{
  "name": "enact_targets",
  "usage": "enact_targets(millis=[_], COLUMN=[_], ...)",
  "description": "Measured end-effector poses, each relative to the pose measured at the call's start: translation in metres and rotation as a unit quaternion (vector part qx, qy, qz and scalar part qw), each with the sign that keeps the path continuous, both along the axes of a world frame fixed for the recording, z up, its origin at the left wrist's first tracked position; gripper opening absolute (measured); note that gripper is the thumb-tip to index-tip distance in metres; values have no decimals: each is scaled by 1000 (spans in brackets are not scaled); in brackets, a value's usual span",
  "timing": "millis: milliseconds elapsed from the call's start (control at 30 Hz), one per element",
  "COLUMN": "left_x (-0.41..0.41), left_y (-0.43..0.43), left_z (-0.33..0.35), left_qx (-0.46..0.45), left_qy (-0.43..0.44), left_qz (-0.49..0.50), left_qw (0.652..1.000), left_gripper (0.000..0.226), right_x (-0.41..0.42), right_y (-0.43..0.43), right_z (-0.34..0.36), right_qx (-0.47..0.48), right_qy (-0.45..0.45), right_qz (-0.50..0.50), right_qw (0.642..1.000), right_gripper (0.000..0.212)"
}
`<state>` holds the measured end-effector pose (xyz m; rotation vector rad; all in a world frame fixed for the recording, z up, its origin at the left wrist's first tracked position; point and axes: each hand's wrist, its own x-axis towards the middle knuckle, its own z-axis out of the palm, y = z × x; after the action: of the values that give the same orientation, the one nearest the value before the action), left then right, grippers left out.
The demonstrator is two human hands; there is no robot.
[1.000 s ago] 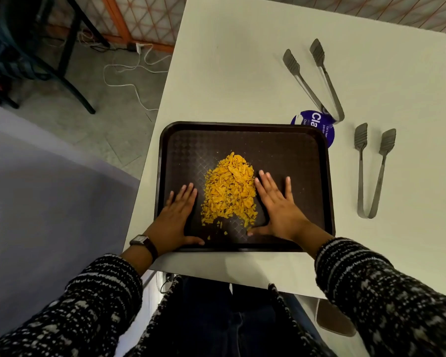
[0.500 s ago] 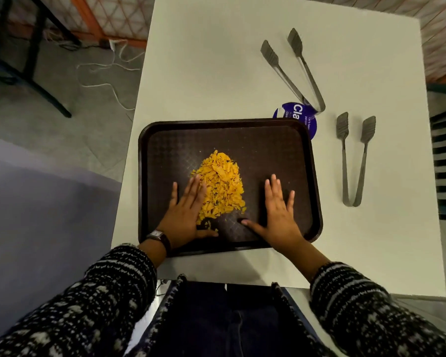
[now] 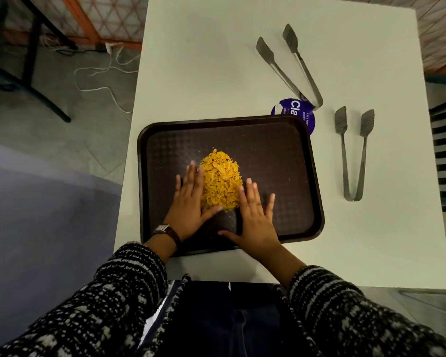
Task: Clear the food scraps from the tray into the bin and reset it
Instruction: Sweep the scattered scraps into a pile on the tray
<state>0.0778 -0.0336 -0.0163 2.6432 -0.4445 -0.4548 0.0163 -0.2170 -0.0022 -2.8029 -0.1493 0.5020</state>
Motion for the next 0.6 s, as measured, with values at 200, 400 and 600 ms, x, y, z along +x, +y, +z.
enact_targets(millis=[200,400,600], left_x=[-22,-29,-27], left_y=[31,34,-4], left_z=[4,5,-2], left_qx=[-23,-30,-42], left_qy=[13,26,31], left_qz=[87,128,168], left_qw=[996,991,984], left_gripper=[88,76,76], right_x=[30,49,25], right_y=[29,33,20], right_z=[-5,-6,-6], right_qx=[-25,-36,52], right_qy=[-15,-30,-46], right_qz=[52,4,-51], right_qw=[998,999,996], right_gripper=[117,103,86])
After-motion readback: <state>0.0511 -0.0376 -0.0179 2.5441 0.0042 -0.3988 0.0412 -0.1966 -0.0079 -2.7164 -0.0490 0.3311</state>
